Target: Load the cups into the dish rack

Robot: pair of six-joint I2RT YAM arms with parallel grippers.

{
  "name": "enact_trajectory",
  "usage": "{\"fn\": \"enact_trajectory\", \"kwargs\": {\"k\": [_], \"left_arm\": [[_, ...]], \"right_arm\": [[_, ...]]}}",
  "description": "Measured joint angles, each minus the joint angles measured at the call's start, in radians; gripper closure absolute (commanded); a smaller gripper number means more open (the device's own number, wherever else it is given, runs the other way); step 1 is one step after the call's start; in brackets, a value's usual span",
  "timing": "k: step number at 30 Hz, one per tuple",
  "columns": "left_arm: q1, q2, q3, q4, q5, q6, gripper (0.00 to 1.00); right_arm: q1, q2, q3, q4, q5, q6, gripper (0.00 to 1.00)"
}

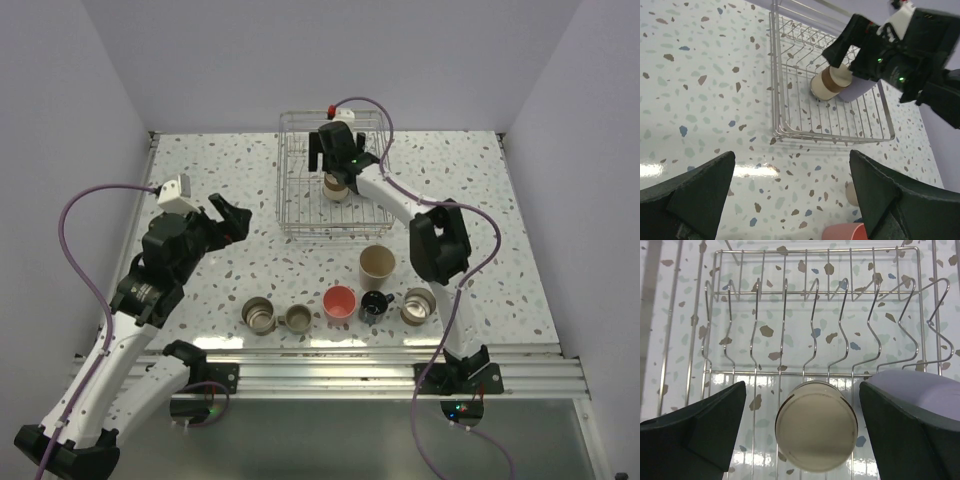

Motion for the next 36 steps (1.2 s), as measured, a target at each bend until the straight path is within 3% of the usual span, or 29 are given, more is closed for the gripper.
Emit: {"fn": "enact_trajectory", "kwargs": {"k": [4,5,7,10,12,15,18,36], "left_arm": [[0.0,-0.013,0.004,-0.076,-0.033,0.001,0.0],[0.0,-0.021,0.007,-0.097,-0.044,0.002,0.0],[0.0,-0.037,0.014,-0.125,-0.061,0.002,0.0],[0.0,-0.053,0.024,-0.151,-0.076,0.001,0.01],[0.0,-0.054,0.025,-0.156,-0.085,0.0,0.02],[0.0,-0.035,0.025,-0.164,-0.093,0.0,0.02],[0.0,-0.012,0.025,-0.163,-0.093,0.0,0.02],[0.0,-0.006,0.025,-0.175,-0.103,-0.011,0.02]], "right_arm": [[0.0,-0.109,-0.038,-0.02,-0.036,-0.005,0.09],[0.0,-0.147,-0.064,-0.02,-0.051,-0.005,0.22],[0.001,-0.249,-0.13,-0.023,-0.09,0.003,0.25],[0.001,-0.385,-0.201,-0.032,-0.169,0.039,0.39],[0.001,-0.436,-0.235,-0.029,-0.235,0.072,0.58],[0.002,-0.452,-0.29,-0.031,-0.32,0.125,0.78],[0.004,-0.401,-0.317,-0.051,-0.372,0.161,0.88],[-0.019,-0.122,-0.242,-0.121,-0.411,0.177,0.9]]}}
